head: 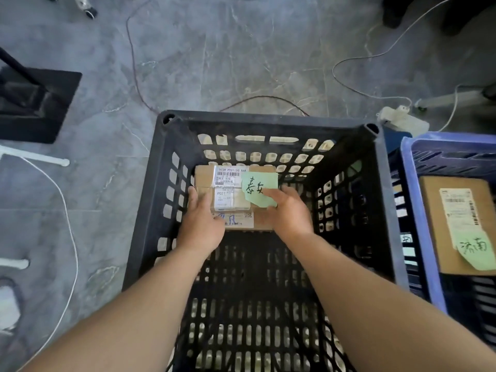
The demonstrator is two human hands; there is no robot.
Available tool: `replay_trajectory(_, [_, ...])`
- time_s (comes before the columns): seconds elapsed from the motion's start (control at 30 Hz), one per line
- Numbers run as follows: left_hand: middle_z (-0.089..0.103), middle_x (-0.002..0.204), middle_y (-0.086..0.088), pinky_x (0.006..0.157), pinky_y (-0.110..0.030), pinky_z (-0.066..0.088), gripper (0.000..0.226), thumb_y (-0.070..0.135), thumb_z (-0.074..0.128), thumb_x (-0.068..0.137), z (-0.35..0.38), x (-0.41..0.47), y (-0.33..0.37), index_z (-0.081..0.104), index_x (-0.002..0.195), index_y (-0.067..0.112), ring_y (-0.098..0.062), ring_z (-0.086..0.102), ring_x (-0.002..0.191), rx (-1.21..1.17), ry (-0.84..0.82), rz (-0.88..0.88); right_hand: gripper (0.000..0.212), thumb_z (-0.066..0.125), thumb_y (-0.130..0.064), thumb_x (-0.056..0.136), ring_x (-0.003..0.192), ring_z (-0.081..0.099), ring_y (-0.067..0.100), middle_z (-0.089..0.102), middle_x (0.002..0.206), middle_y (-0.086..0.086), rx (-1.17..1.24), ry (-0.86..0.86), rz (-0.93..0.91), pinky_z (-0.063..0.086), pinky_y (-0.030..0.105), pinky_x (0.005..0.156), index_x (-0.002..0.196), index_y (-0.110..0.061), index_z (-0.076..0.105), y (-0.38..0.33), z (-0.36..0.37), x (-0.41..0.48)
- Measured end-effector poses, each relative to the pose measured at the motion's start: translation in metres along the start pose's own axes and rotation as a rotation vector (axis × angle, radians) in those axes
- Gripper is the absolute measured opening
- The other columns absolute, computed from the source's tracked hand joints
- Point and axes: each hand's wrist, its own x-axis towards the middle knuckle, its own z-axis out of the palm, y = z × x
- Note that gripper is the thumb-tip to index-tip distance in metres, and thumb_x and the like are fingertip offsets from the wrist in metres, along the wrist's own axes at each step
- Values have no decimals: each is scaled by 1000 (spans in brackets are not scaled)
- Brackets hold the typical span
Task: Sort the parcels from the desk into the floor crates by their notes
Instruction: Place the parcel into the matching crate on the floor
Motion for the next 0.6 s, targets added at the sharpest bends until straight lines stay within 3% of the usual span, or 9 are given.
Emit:
replay_trajectory(0.07, [-6, 163, 4, 94, -34, 44, 56, 15, 47, 99, -7, -4, 2, 27, 149, 27, -26, 28, 143, 41, 10, -3, 50, 60, -27, 93, 140, 32, 22, 27, 155, 0, -59, -31, 23, 35, 31, 108, 141, -31, 48, -5, -12, -7])
replay_trajectory(0.17, [-1, 163, 4, 100, -39, 43, 58, 19, 45, 99, -20, -21, 11, 23, 152, 26, -26, 30, 141, 87, -1, 5, 55, 53, -23, 96, 142, 28, 22, 24, 156, 4, -220, -31, -13, 40, 37, 108, 148, -25, 36, -16, -31, -28])
replay_trajectory(0.27, [0, 163, 2, 104, -39, 40, 61, 23, 47, 99, -34, -47, 27, 19, 154, 25, -27, 28, 141, 150, -2, 84, 54, 51, -20, 96, 136, 36, 22, 30, 152, 3, -273, -15, -28, 48, 41, 99, 147, -23, 36, -27, -56, -56])
replay_trajectory(0.6, [-4, 163, -8, 118, -44, 14, 70, 38, 46, 98, -87, -174, 94, 10, 155, 18, -30, 9, 148, 406, 47, 382, 51, 49, -19, 97, 139, 31, 25, 28, 153, 4, -370, 78, -120, 41, 43, 104, 146, -20, 37, -52, -156, -180])
